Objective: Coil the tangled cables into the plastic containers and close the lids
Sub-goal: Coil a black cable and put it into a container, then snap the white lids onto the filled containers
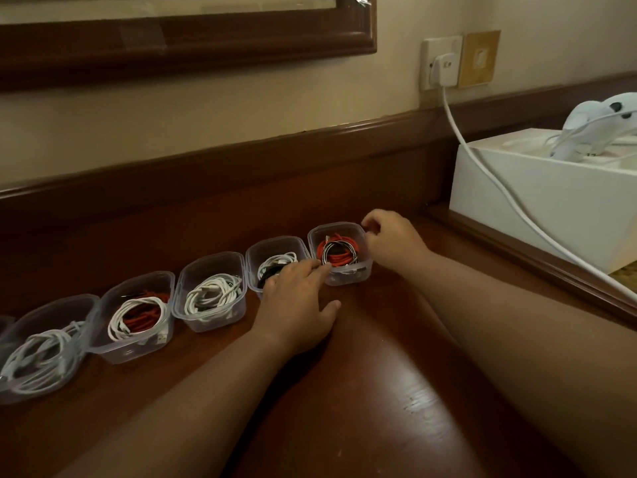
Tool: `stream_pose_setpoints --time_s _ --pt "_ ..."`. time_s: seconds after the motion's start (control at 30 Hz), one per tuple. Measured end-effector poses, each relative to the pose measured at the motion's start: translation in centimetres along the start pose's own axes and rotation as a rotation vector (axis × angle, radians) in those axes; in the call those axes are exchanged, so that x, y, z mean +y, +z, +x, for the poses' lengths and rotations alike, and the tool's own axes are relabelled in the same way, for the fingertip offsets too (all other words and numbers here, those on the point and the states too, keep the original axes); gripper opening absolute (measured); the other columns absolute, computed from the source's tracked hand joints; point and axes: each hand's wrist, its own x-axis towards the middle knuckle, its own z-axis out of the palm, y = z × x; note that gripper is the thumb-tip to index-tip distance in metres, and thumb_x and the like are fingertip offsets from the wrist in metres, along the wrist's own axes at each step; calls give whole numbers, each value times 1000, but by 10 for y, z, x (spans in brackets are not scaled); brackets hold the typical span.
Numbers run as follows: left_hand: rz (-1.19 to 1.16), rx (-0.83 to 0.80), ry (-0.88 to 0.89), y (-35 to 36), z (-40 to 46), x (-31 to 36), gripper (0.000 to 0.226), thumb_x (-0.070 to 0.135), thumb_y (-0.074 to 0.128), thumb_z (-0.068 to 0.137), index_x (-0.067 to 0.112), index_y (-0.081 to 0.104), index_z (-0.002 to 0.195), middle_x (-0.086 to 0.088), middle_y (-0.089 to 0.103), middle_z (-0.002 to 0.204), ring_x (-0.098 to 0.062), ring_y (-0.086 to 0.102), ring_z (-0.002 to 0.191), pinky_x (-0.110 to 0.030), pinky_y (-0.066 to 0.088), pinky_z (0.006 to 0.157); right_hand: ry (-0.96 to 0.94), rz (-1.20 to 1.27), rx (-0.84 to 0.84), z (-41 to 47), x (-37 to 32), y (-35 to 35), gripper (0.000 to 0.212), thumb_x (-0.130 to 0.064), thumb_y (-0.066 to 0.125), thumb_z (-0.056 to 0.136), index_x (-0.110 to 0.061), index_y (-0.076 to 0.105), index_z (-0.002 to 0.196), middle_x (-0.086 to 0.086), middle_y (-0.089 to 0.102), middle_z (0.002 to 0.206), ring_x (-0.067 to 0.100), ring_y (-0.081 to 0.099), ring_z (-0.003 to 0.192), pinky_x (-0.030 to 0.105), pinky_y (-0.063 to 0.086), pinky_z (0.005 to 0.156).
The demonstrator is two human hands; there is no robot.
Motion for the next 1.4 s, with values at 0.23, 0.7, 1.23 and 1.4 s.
stream_pose_setpoints --time_s 0.23,0.7,1.23,1.4 --pt "3 29 21 -2 -3 3 62 52 53 93 31 37 149 9 35 153 -13 22 144 -42 19 116 229 -28 -194 -11 4 6 14 -19 52 98 -12 64 99 10 70 85 25 70 79 38 58 70" --pt "-137 -71 63 -60 -133 38 48 43 58 94 25 52 138 6 50 133 -11 44 125 -32 39 107 263 85 -296 -159 -31 -28 10 -20 55 95 -16 57 87 12 68 78 24 65 65 43 59 71" --pt "45 -283 -149 -153 -324 -25 105 80 64 69 41 16 154 14 20 162 -9 16 148 -38 14 117 -66 276 -648 -302 -160 -1 32 -30 51 101 -20 53 132 5 59 127 12 58 102 23 50 74" --pt "30 -111 -248 -136 -350 -31 99 81 60 72 39 21 153 12 25 159 -10 19 146 -39 21 115 -219 377 -813 -333 -153 13 107 -46 81 70 -28 19 155 5 33 156 14 40 132 22 46 92"
